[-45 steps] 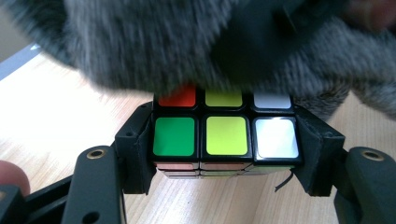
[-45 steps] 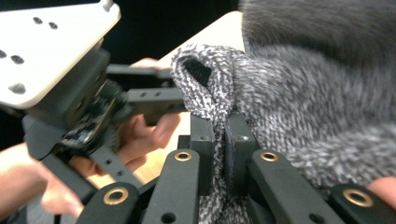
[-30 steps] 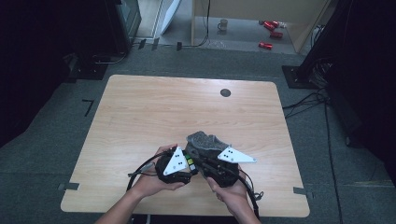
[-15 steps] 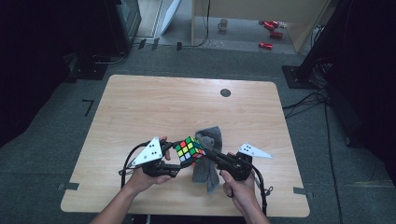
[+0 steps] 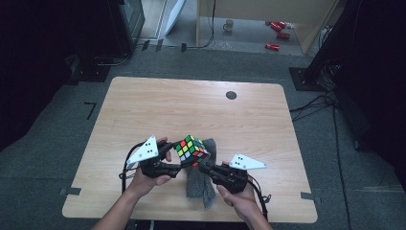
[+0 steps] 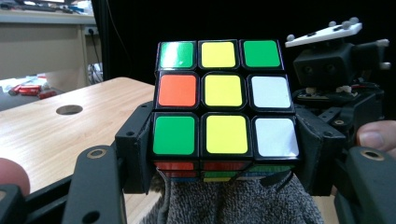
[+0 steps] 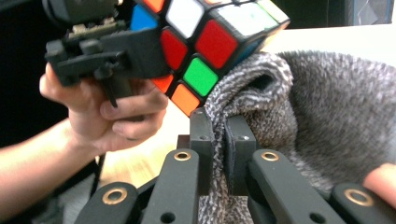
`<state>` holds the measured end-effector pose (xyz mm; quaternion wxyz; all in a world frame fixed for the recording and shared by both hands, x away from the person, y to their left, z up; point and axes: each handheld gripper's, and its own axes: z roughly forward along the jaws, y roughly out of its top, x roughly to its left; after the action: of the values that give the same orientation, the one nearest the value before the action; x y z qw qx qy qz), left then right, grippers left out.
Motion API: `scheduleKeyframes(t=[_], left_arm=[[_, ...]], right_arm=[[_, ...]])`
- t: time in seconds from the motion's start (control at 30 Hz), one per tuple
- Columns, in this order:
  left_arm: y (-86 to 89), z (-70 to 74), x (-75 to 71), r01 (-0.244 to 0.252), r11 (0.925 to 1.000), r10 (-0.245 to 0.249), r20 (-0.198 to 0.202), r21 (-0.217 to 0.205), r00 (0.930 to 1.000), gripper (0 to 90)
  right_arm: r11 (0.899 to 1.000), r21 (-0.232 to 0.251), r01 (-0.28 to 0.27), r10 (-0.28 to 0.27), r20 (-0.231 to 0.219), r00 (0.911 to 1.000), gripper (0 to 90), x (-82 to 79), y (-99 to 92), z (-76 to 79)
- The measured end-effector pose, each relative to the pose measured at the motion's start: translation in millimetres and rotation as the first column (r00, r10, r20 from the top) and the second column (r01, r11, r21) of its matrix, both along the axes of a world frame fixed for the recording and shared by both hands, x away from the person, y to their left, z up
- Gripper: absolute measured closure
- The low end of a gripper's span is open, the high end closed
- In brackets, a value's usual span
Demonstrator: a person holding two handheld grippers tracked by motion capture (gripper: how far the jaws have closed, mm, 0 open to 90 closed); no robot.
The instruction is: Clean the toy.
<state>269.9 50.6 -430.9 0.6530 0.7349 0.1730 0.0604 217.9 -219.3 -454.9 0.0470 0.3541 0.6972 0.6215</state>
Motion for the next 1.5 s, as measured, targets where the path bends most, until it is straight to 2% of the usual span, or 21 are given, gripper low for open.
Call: scheduleKeyframes(t=[0.07, 0.1, 0.23, 0.33, 0.37, 0.43, 0.53, 0.57, 0.6, 0.7, 0.8, 0.83, 0.87, 0.9, 1.0, 1.27, 1.33, 1.37, 1.43, 1.47, 1.5], left_arm=[[0.3, 0.3, 0.3, 0.007, 1.0000, -0.008, -0.005, -0.005, 1.0000, 35.5], [0.3, 0.5, 0.3, 0.013, 0.9999, -0.013, -0.007, -0.007, 0.9999, 35.5], [-1.6, 1.1, -0.3, 0.027, 0.9995, -0.028, -0.020, -0.016, 0.9994, 35.5], [-2.8, 1.3, -0.1, 0.026, 0.9996, -0.026, -0.024, -0.014, 0.9994, 35.5], [-3.0, 0.9, -0.2, 0.027, 0.9996, -0.027, -0.026, -0.007, 0.9993, 35.5], [-2.6, 0.7, -0.2, 0.026, 0.9997, -0.026, -0.026, -0.005, 0.9993, 35.5], [-2.4, 0.6, -0.1, 0.026, 0.9997, -0.026, -0.027, -0.005, 0.9993, 35.5], [-2.8, 0.0, -0.7, 0.026, 0.9996, -0.026, -0.020, 0.005, 0.9995, 35.5], [-2.8, 0.0, -0.7, 0.026, 0.9996, -0.026, -0.020, 0.005, 0.9995, 35.5], [-4.7, -0.6, -2.0, 0.025, 0.9997, -0.025, -0.015, 0.004, 0.9996, 35.5], [-5.2, -0.2, -1.9, 0.027, 0.9996, -0.027, -0.023, -0.006, 0.9994, 35.5], [-4.6, 0.3, -1.5, 0.026, 0.9996, -0.027, -0.026, -0.013, 0.9993, 35.5], [-4.6, 0.3, -1.5, 0.026, 0.9996, -0.027, -0.026, -0.013, 0.9993, 35.5], [-4.5, 0.5, -1.3, 0.027, 0.9996, -0.027, -0.028, -0.014, 0.9992, 35.5], [-3.4, 0.1, -0.7, 0.027, 0.9996, -0.028, -0.030, -0.010, 0.9992, 35.5], [-0.8, -0.3, 1.1, 0.011, 0.9999, -0.011, -0.026, 0.001, 0.9996, 35.5], [0.8, -0.2, 1.8, 0.001, 1.0000, -0.001, -0.025, 0.002, 0.9997, 35.5], [1.8, -0.1, 2.2, -0.003, 1.0000, 0.003, -0.027, -0.001, 0.9996, 35.5], [5.5, 0.2, 3.8, -0.013, 0.9999, 0.013, -0.026, -0.005, 0.9996, 35.5], [5.5, 0.2, 3.8, -0.013, 0.9999, 0.013, -0.026, -0.005, 0.9996, 35.5], [7.2, 0.4, 4.5, -0.018, 0.9998, 0.018, -0.026, -0.008, 0.9995, 35.5]], right_arm=[[1.000, -0.008, 0.001, -0.001, 0.022, 0.9998, 85.1, -0.4, -0.7, 0.7], [0.999, -0.044, 0.018, -0.015, 0.069, 0.9975, 85.1, -0.9, -2.8, 1.8], [0.995, -0.088, 0.049, -0.039, 0.106, 0.9936, 85.2, -1.5, -4.8, 1.9], [0.990, -0.138, 0.020, 0.000, 0.147, 0.9891, 85.1, -6.2, 3.6, 1.0], [0.983, -0.185, 0.002, 0.031, 0.172, 0.9845, 84.9, -10.6, 12.4, 0.6], [0.975, -0.221, 0.000, 0.042, 0.185, 0.9819, 84.8, -12.4, 17.7, -0.3], [0.977, -0.212, 0.008, 0.031, 0.181, 0.9830, 84.8, -11.4, 16.5, -0.3], [0.981, -0.191, 0.045, -0.010, 0.181, 0.9834, 84.7, -9.1, 11.3, 1.3], [0.981, -0.191, 0.045, -0.010, 0.181, 0.9834, 84.7, -9.1, 11.3, 1.3], [0.981, -0.153, 0.116, -0.082, 0.213, 0.9737, 85.1, -7.1, -0.2, 4.7], [0.978, -0.180, 0.109, -0.067, 0.226, 0.9718, 85.2, -8.1, 1.7, 3.0], [0.973, -0.219, 0.076, -0.024, 0.232, 0.9723, 85.1, -11.2, 9.3, -0.8], [0.973, -0.219, 0.076, -0.024, 0.232, 0.9723, 85.1, -11.2, 9.3, -0.8], [0.967, -0.252, 0.034, 0.029, 0.242, 0.9700, 85.1, -15.0, 18.3, -3.5], [0.961, -0.275, 0.021, 0.052, 0.255, 0.9655, 85.0, -17.7, 24.0, -3.5], [0.981, -0.177, 0.079, -0.035, 0.241, 0.9699, 84.8, -11.1, 5.3, 2.9], [0.981, -0.172, 0.089, -0.045, 0.246, 0.9683, 84.5, -10.2, 2.7, 3.6], [0.980, -0.172, 0.096, -0.051, 0.246, 0.9679, 84.2, -9.7, 1.3, 3.8], [0.966, -0.209, 0.151, -0.097, 0.246, 0.9643, 83.8, -5.4, -4.2, 1.5], [0.966, -0.209, 0.151, -0.097, 0.246, 0.9643, 83.8, -5.4, -4.2, 1.5], [0.954, -0.238, 0.184, -0.128, 0.234, 0.9639, 81.8, -1.4, -9.4, -2.1]])
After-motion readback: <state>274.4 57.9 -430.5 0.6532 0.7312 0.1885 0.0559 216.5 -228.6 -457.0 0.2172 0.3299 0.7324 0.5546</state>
